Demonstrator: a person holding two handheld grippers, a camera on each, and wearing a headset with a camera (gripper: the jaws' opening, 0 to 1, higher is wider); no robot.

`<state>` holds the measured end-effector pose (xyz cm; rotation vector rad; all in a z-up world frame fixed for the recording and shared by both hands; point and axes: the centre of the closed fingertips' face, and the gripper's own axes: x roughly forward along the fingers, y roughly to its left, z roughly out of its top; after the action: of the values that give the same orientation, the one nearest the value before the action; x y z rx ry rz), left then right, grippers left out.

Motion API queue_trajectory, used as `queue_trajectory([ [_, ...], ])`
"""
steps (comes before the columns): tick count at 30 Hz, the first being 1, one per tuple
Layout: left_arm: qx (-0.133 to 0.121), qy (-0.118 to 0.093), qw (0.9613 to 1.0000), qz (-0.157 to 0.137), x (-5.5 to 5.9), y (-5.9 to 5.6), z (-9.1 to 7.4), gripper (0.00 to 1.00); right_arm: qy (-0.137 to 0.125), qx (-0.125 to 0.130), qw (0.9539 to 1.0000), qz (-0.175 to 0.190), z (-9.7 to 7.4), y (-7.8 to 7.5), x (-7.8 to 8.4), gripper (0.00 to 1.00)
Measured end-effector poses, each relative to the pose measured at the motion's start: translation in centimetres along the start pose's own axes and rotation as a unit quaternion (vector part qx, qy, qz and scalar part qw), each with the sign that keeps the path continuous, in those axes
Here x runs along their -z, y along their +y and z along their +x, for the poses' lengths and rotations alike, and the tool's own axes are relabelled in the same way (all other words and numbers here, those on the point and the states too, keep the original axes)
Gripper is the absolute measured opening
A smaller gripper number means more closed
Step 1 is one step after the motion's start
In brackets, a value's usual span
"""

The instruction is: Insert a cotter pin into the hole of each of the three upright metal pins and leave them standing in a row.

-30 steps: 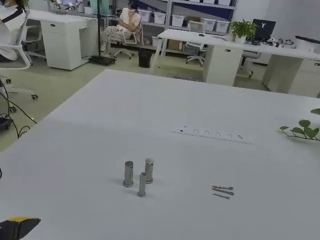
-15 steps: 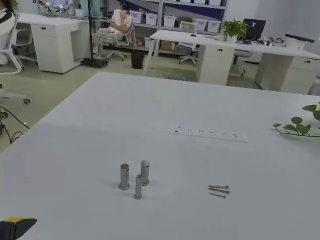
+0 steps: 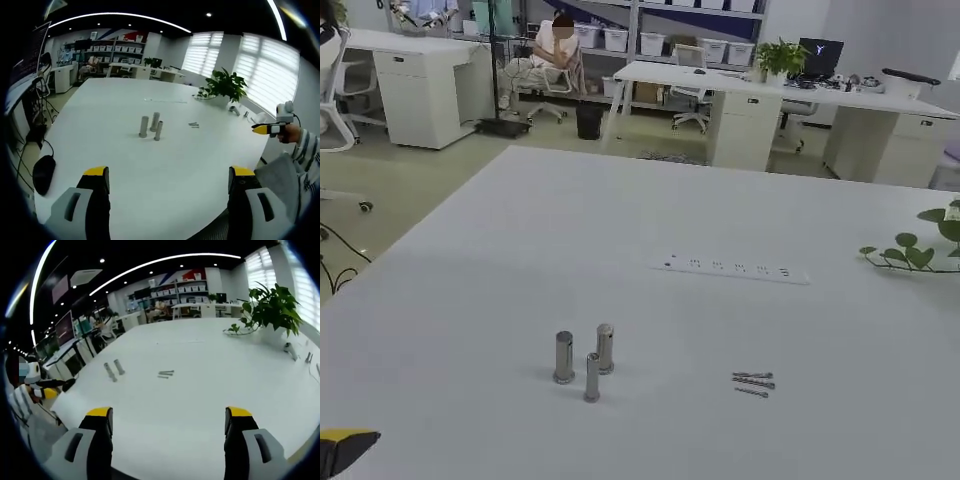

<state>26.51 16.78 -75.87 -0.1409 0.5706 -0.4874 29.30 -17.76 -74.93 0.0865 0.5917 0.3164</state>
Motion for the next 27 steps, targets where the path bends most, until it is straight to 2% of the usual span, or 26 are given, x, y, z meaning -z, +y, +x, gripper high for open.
queue_trajectory([
  [6,0.003,0.0,1.0,-0.004,0.1,-0.1,0.1,0.99,0.007,-0.002,1.0,0.004,0.0,0.1,0.4,0.97],
  [12,0.008,-0.015,0.9998,0.008,-0.6,-0.4,0.2,0.99,0.009,0.005,0.9999,0.005,-0.1,-0.2,0.6,0.99],
  [13,0.007,-0.018,0.9998,0.01,-0.8,-0.3,0.2,0.99,0.009,0.015,0.9998,0.01,-0.1,-0.5,0.6,1.0],
  [20,0.009,-0.012,0.9997,0.018,-1.0,-0.1,0.5,0.99,0.014,0.023,0.9995,0.013,-0.1,-1.2,0.9,1.0],
  [25,0.011,-0.015,0.9996,0.02,-1.5,0.1,0.9,0.99,0.02,0.026,0.9992,0.022,0.0,-1.3,1.3,1.0],
  [27,0.015,-0.018,0.9992,0.031,-1.8,0.1,1.2,0.99,0.02,0.031,0.999,0.025,0.0,-1.5,1.4,1.0],
])
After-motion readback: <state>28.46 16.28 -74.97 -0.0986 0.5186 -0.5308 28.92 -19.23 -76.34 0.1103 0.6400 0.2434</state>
